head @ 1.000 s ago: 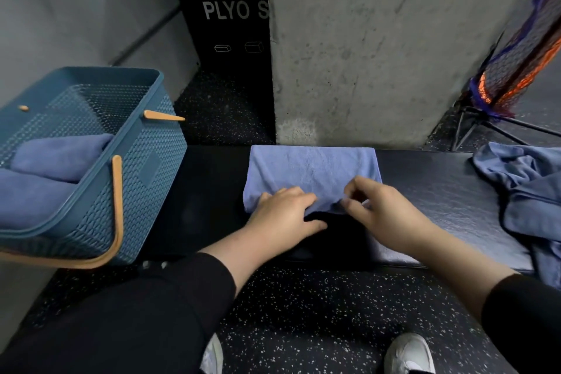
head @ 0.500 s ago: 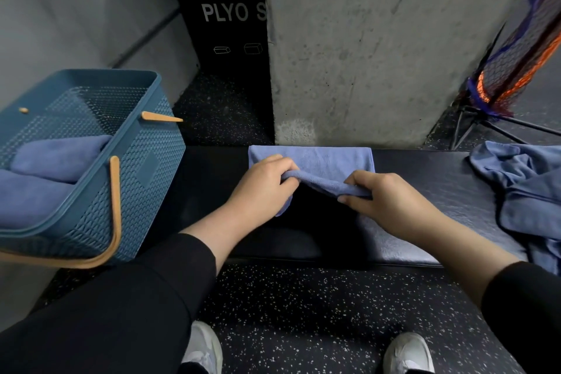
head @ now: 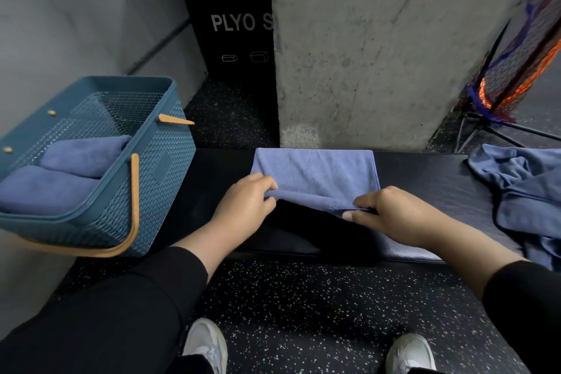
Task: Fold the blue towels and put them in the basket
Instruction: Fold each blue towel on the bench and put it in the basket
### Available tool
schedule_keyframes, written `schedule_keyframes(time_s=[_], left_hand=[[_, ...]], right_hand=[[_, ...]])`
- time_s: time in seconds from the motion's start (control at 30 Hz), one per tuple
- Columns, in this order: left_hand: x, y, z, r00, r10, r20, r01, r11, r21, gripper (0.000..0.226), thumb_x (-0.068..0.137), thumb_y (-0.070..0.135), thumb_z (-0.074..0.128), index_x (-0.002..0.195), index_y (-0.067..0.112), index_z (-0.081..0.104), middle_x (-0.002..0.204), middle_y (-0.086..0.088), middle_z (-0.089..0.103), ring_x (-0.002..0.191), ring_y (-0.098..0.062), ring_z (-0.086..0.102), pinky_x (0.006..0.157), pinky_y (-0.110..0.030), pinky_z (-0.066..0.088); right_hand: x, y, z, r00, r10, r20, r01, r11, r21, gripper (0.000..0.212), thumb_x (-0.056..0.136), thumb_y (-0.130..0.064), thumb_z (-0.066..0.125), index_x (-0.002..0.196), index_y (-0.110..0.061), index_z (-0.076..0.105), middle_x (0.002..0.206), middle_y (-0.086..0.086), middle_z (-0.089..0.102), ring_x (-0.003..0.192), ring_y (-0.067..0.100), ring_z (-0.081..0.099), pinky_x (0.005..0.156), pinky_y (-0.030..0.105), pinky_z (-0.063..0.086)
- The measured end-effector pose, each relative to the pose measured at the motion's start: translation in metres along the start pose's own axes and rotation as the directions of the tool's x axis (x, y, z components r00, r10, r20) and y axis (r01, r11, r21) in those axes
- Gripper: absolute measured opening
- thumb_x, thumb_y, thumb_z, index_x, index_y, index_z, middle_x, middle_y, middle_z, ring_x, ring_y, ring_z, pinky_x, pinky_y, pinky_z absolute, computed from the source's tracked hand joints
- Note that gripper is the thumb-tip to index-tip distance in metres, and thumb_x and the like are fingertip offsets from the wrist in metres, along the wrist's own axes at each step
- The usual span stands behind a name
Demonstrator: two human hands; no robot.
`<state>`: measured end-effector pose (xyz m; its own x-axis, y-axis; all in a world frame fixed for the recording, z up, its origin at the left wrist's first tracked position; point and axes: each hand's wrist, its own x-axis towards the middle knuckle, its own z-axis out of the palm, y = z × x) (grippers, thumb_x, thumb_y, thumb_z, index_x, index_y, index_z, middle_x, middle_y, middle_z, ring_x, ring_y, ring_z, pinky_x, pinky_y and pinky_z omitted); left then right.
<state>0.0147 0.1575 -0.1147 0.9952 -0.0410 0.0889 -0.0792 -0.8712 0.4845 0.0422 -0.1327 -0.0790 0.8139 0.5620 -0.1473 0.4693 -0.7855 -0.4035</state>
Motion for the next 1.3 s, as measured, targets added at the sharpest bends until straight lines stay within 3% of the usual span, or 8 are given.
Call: schedule_keyframes(time_s=[0.13,0.27,0.4,0.57,0.67,0.83,0.97,1.3], left_hand=[[-0.001,-0.008,-0.007,0.979,-0.020,0.201,0.054,0.984,-0.168,0.018,0.102,0.025,0.049,0.091,0.021,0.063,0.090,0.005,0.063,0.085,-0.015,0.060,0.080,-0.042,0.051],[-0.002,0.006,-0.007,0.974,-0.058,0.217,0.099,0.979,-0.181,0.039,0.105,0.039,0.037,0.073,0.017,0.041,0.077,0.002,0.048,0.072,-0.015,0.046,0.075,-0.042,0.041],[-0.003,0.022,-0.003,0.979,0.004,0.205,-0.056,0.967,0.248,0.051,0.086,0.071,0.054,0.077,0.024,0.038,0.082,0.012,0.046,0.079,-0.012,0.049,0.082,-0.036,0.037],[-0.002,0.008,-0.004,0.989,0.088,0.116,-0.106,0.982,0.155,0.013,0.093,0.026,0.059,0.097,0.024,0.047,0.095,0.011,0.056,0.090,-0.020,0.058,0.076,-0.038,0.043],[-0.005,-0.008,-0.018,0.987,0.065,0.144,-0.078,0.993,0.088,0.019,0.091,0.014,0.056,0.102,0.029,0.052,0.102,0.013,0.058,0.093,-0.017,0.058,0.080,-0.040,0.050],[-0.015,-0.018,-0.034,0.992,0.012,0.124,-0.004,0.998,-0.070,0.014,0.091,0.017,0.057,0.091,0.030,0.056,0.077,0.007,0.061,0.066,-0.008,0.052,0.065,-0.032,0.046],[-0.021,-0.020,-0.040,0.992,0.006,0.127,0.016,0.984,-0.178,0.013,0.093,0.024,0.061,0.080,0.026,0.061,0.065,0.007,0.055,0.058,-0.005,0.043,0.059,-0.026,0.037],[-0.030,-0.028,-0.023,0.967,0.004,0.254,-0.016,0.999,0.043,0.033,0.095,0.052,0.054,0.079,0.023,0.050,0.081,0.011,0.058,0.074,-0.006,0.052,0.071,-0.030,0.043]], right_hand=[[-0.002,-0.002,0.000,0.996,0.052,-0.067,-0.048,0.997,0.066,0.054,0.096,-0.057,0.049,0.064,-0.013,0.041,0.053,-0.002,0.034,0.051,0.014,0.031,0.052,0.031,0.030],[-0.004,-0.005,-0.002,0.992,0.060,-0.113,-0.048,0.994,0.103,0.054,0.098,-0.053,0.047,0.063,-0.012,0.040,0.052,-0.002,0.034,0.051,0.014,0.031,0.053,0.032,0.030],[-0.003,-0.008,-0.004,0.989,0.054,-0.137,-0.040,0.993,0.107,0.054,0.097,-0.052,0.051,0.063,-0.011,0.041,0.052,0.000,0.035,0.050,0.014,0.030,0.051,0.030,0.028],[-0.004,-0.001,-0.014,0.999,0.053,-0.011,-0.052,0.995,0.082,0.040,0.085,-0.050,0.069,0.063,-0.023,0.051,0.053,-0.009,0.044,0.052,0.008,0.039,0.050,0.021,0.030],[-0.004,0.012,-0.019,0.996,0.056,0.068,-0.057,0.998,0.009,0.026,0.083,-0.042,0.076,0.071,-0.027,0.059,0.062,-0.009,0.053,0.057,0.006,0.043,0.056,0.020,0.034],[-0.010,0.032,-0.015,1.000,-0.008,-0.031,0.010,0.997,0.080,0.013,0.083,-0.034,0.079,0.081,-0.029,0.066,0.090,-0.015,0.063,0.081,0.005,0.060,0.078,0.024,0.047],[-0.017,0.034,-0.015,0.988,0.119,-0.094,-0.096,0.971,0.220,0.008,0.093,-0.031,0.067,0.085,-0.029,0.066,0.070,-0.023,0.061,0.062,-0.002,0.052,0.064,0.016,0.041],[-0.023,0.031,-0.007,0.975,0.200,-0.094,-0.173,0.956,0.236,0.022,0.100,-0.028,0.056,0.079,-0.026,0.061,0.069,-0.013,0.063,0.065,0.001,0.052,0.065,0.014,0.041]])
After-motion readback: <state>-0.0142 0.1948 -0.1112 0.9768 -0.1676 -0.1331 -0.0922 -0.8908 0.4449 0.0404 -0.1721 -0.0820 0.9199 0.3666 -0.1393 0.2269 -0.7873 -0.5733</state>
